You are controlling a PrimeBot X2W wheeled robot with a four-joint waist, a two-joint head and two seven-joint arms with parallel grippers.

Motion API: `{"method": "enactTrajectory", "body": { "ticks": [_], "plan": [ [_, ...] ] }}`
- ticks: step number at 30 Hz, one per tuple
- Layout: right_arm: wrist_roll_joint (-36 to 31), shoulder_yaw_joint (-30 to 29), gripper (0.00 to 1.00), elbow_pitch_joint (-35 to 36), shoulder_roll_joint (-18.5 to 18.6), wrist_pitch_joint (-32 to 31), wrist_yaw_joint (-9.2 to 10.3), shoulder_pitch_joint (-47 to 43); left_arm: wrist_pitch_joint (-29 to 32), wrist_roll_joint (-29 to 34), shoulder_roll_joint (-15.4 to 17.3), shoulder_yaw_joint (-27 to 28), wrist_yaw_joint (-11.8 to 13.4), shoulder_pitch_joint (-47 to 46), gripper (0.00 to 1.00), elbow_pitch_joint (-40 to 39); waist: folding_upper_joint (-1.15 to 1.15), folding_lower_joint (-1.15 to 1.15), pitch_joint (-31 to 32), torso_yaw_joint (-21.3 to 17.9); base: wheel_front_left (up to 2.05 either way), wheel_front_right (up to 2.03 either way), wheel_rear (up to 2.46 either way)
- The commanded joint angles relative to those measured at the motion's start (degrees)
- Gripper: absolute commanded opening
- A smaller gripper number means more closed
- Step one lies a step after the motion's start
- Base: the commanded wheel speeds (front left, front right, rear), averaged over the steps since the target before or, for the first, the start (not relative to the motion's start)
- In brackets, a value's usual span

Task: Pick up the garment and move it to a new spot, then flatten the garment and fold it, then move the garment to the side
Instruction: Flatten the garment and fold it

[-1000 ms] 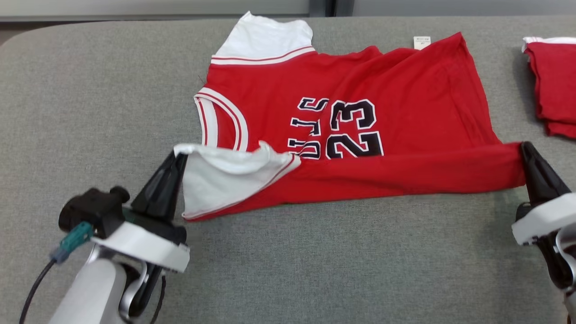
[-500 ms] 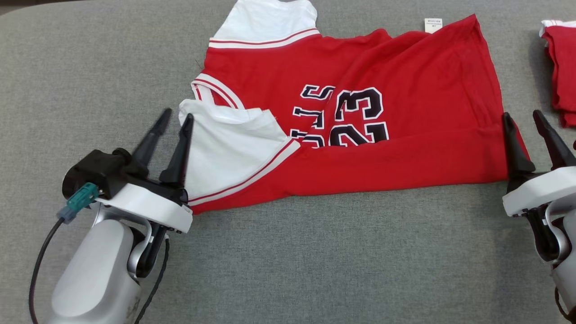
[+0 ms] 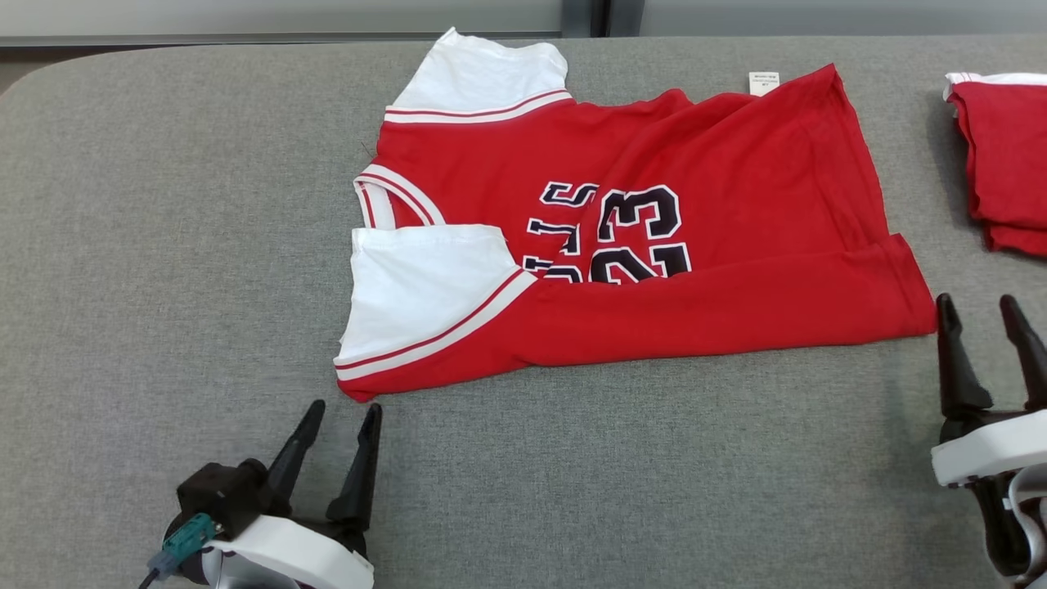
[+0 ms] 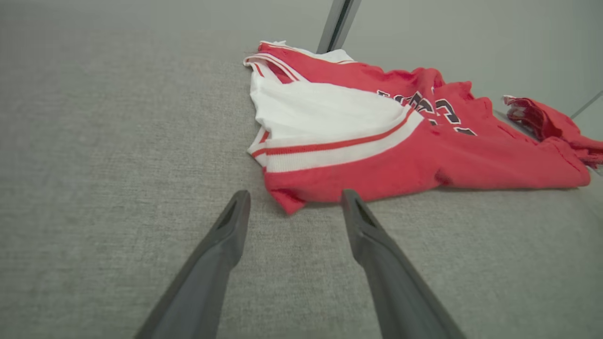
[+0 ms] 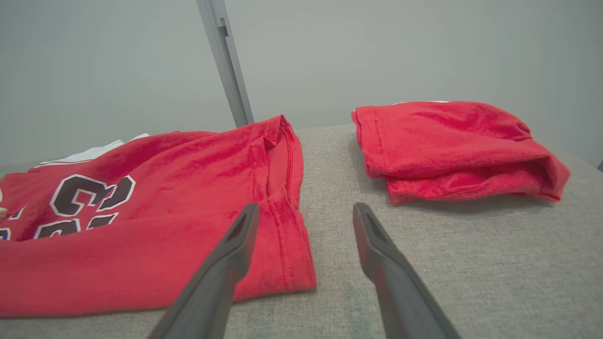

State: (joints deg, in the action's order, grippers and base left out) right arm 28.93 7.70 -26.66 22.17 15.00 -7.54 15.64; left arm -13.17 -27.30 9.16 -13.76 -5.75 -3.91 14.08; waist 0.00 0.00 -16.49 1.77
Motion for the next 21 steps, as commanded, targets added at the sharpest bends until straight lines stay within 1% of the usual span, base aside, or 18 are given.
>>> {"method": "enactTrajectory", "body": {
  "ticks": [1, 5, 9, 10, 11, 12, 13, 14, 21],
  "plan": [
    [-0.4, 0.2, 1.0, 0.3, -0.5, 0.2, 0.11, -0.6, 1.2, -0.4, 0.2, -0.6, -0.2, -0.3, 1.0, 0.7, 0.0, 0.0, 0.0, -0.2, 0.0, 0.0, 0.0],
    [0.0, 1.0, 1.0, -0.2, -0.8, 0.2, 0.11, -0.3, 2.3, 0.0, 0.4, -1.2, -0.2, -2.3, 1.0, 2.4, 0.0, 0.0, -0.3, -0.4, 0.0, 0.0, 0.0],
    [0.2, 2.9, 1.0, -2.0, -0.3, 0.2, 0.11, 1.5, 3.2, 0.7, 1.0, -1.6, 0.0, -4.9, 1.0, 5.3, 0.0, 0.0, -1.0, -0.7, 0.0, 0.0, 0.0],
    [0.4, 3.3, 1.0, -2.6, -0.3, 0.2, 0.11, 1.9, 3.1, 0.6, 0.9, -1.6, -0.1, -5.6, 0.81, 5.9, 0.0, 0.0, -1.1, -0.8, 0.0, 0.0, 0.0],
    [0.6, 3.6, 1.0, -3.1, -0.2, 0.2, 0.12, 2.2, 3.2, 1.0, 1.2, -2.0, -0.2, -6.2, 0.47, 6.5, 0.0, 0.0, -1.2, -0.8, 0.0, 0.0, 0.0],
    [0.8, 3.9, 1.0, -3.6, -0.1, 0.2, 0.11, 2.6, 2.9, 1.0, 1.4, -2.2, -0.3, -6.8, 0.3, 7.0, 0.0, 0.0, -1.4, -0.8, 0.0, 0.0, 0.0],
    [0.9, 4.3, 1.0, -4.0, 0.0, 0.2, 0.12, 3.1, 2.7, 0.9, 1.4, -2.2, -0.4, -7.2, 0.09, 7.7, 0.0, 0.0, -1.5, -0.8, 0.0, 0.0, 0.0],
    [1.1, 4.7, 1.0, -4.4, 0.1, 0.2, 0.12, 3.6, 2.8, 0.8, 1.6, -2.5, -0.5, -7.6, 0.0, 8.3, 0.0, 0.0, -1.5, -0.8, 0.0, 0.0, 0.0],
    [3.9, 7.7, 1.0, -9.0, -0.1, 0.2, 0.11, 6.1, 1.1, 0.2, 2.2, -4.3, -1.3, -9.4, 0.0, 11.0, 0.0, 0.0, -1.6, -0.6, 0.0, 0.0, 0.0]
  ]
}}
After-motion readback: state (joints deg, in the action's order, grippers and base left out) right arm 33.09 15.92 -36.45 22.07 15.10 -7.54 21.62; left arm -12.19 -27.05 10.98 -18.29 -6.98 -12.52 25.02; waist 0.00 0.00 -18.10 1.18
